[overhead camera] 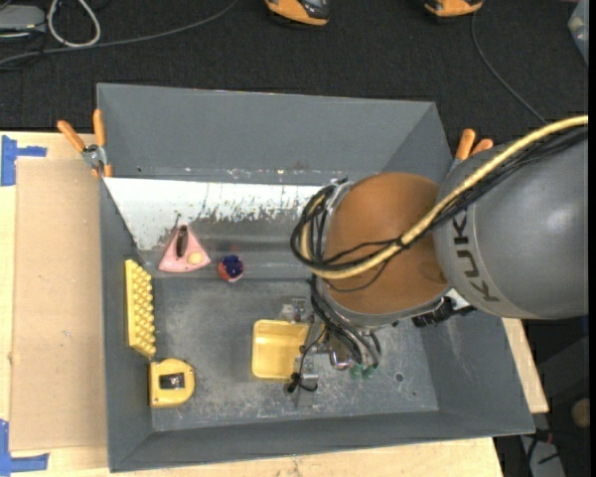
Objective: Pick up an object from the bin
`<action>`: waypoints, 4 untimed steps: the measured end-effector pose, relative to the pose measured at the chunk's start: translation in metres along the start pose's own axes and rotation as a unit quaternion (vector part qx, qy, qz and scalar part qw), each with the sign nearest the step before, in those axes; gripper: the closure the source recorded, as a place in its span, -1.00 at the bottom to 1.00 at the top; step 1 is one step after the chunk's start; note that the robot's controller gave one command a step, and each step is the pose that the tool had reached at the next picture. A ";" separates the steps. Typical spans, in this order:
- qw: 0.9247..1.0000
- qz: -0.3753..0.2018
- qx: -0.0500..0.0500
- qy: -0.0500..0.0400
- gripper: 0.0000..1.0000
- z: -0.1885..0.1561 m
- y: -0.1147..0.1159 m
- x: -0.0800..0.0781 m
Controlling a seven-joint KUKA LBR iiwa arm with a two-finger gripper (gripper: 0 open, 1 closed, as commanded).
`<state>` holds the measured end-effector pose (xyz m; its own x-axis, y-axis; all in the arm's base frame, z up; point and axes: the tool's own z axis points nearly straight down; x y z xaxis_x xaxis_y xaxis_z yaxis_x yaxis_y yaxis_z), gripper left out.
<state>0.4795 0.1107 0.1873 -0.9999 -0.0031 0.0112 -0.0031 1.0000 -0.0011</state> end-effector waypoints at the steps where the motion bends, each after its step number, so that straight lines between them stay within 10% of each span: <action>1: 1.000 0.002 0.000 -0.004 -1.00 -0.004 -0.001 -0.002; 3: 0.994 0.110 -0.001 -0.005 -1.00 0.032 0.001 -0.011; 4: 0.989 0.151 -0.001 -0.001 1.00 0.038 0.021 -0.012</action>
Offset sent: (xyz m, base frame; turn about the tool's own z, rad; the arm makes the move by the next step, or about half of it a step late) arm -0.0105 0.0140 -0.0304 0.0816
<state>0.4912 0.1316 0.1495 -0.9553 0.2956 0.0091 0.2956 0.9553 -0.0030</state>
